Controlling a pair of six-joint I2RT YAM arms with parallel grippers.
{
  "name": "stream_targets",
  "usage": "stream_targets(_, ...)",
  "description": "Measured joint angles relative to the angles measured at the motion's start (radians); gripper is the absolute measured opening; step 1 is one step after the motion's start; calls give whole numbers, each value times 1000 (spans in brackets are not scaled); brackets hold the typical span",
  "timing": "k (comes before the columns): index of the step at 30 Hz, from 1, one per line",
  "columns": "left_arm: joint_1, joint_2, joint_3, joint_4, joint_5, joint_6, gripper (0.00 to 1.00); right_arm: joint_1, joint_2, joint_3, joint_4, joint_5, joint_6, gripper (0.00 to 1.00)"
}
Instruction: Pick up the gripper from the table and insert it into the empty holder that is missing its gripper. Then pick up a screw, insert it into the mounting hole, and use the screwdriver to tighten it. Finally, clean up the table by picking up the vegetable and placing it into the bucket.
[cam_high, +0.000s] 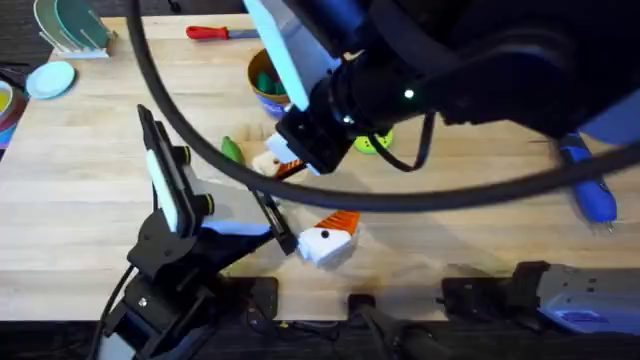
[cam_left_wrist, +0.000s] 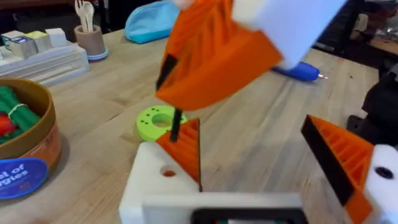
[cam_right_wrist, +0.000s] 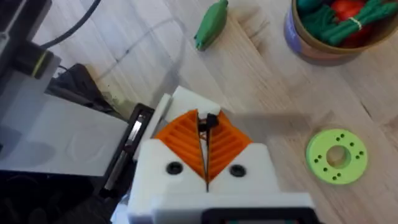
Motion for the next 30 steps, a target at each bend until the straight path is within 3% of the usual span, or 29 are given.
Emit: stream_targets(30,0,0,0,0,0,45,994,20,54,0,7,-1,2,5)
